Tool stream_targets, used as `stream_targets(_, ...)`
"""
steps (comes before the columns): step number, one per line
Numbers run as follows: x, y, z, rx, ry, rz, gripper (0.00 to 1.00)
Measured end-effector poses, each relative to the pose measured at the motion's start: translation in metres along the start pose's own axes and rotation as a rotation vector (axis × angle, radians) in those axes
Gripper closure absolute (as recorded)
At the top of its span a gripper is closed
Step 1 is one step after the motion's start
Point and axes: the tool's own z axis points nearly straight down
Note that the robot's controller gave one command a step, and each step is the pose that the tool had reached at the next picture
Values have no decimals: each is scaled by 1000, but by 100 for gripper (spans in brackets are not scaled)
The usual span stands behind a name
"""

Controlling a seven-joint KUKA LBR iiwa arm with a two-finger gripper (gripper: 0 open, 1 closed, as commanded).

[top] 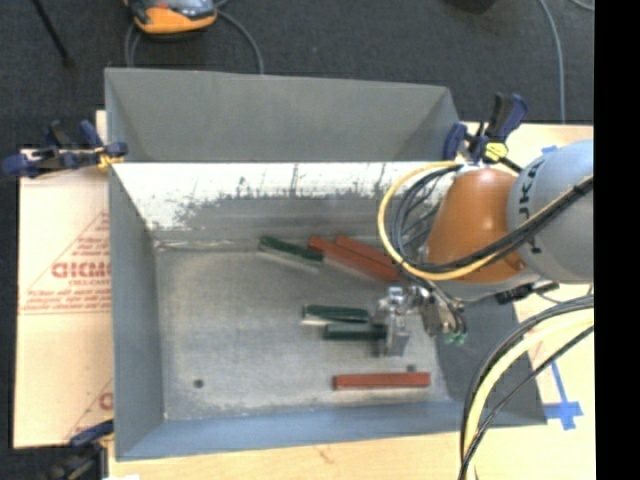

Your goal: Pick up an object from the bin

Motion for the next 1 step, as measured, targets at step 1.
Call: stream_targets(1,1,-9,-211,1,-1,-6,100)
